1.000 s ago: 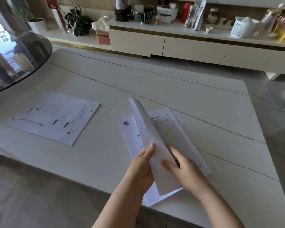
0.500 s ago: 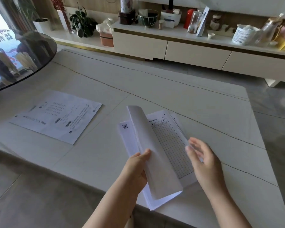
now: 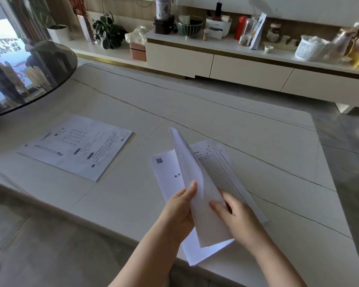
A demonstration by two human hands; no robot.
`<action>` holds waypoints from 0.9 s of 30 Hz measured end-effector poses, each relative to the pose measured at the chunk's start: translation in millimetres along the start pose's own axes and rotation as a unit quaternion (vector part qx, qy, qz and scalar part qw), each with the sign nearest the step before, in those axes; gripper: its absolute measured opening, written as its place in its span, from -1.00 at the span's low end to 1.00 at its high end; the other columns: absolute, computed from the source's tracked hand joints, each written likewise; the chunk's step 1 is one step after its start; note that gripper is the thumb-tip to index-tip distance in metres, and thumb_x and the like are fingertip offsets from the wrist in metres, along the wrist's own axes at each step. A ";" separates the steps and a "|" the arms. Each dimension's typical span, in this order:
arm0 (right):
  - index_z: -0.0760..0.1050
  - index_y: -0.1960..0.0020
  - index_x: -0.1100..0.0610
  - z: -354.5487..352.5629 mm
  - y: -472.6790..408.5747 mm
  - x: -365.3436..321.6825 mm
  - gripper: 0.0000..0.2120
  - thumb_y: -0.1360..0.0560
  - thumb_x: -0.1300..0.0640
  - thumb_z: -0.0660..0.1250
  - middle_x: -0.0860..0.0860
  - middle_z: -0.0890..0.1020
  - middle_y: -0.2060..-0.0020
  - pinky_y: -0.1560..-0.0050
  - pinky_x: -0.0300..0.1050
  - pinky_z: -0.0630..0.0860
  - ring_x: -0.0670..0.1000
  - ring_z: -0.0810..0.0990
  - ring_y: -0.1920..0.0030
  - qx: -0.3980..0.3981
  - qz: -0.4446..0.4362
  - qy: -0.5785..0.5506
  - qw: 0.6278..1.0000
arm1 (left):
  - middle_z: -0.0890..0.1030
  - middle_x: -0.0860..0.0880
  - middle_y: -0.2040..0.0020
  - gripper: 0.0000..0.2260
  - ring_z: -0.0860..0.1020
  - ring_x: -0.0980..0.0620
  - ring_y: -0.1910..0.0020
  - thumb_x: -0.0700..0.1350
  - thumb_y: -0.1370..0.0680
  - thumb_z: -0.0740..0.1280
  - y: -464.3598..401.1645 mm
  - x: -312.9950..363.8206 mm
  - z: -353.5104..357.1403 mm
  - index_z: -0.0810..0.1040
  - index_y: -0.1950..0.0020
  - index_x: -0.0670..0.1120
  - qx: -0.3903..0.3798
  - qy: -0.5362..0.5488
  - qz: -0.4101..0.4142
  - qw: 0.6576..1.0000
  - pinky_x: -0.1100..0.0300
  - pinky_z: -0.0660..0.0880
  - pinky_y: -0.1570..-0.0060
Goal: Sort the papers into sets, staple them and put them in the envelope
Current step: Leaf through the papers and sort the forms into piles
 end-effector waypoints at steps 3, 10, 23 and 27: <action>0.49 -0.11 -0.15 -6.6 -2.0 11.1 -0.86 -0.59 0.03 0.23 -0.27 0.64 0.03 -0.08 -0.22 0.53 -0.30 0.59 0.00 0.037 0.021 -0.056 0.998 | 0.67 -0.23 0.10 -0.78 0.67 -0.10 0.22 -0.16 -0.62 0.21 -0.5 0.3 -2.7 0.54 -0.12 -0.27 0.019 -0.007 0.002 1.000 0.06 0.63 0.23; 0.47 -0.23 -0.04 -41.4 2.2 26.0 -0.70 -0.57 -0.12 0.17 -0.14 0.58 -0.12 -0.13 -0.19 0.37 -0.13 0.52 -0.14 0.156 0.098 -0.172 0.968 | 0.63 -0.26 -0.03 -0.79 0.61 -0.16 0.10 -0.18 -0.60 0.27 -4.4 -1.2 -21.4 0.51 -0.17 -0.27 0.092 -0.051 -0.010 0.994 -0.04 0.56 0.11; 0.31 -0.46 -0.04 3.9 1.0 -0.5 -0.37 -0.45 -0.11 0.40 -0.09 0.62 -0.16 -0.13 -0.19 0.51 -0.14 0.58 -0.12 0.002 0.017 0.081 0.997 | 0.66 -0.27 0.07 -0.74 0.67 -0.14 0.19 -0.13 -0.61 0.23 -0.4 1.0 -4.6 0.52 -0.14 -0.31 0.006 0.006 -0.001 1.000 0.05 0.62 0.27; 0.53 -0.17 -0.13 -5.6 3.4 -10.0 -0.79 -0.53 -0.01 0.32 -0.15 0.69 0.16 0.09 -0.17 0.58 -0.21 0.63 0.15 0.034 -0.018 0.033 0.999 | 0.65 -0.26 0.02 -0.76 0.66 -0.13 0.14 -0.14 -0.62 0.20 0.2 3.2 1.2 0.53 -0.13 -0.27 -0.020 -0.001 0.001 1.000 0.00 0.62 0.08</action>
Point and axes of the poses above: each hand's wrist, its own y-axis away from the middle knuckle, its own z-axis out of the palm, x = y × z, the point moved 9 cm from there along -y, towards the middle knuckle
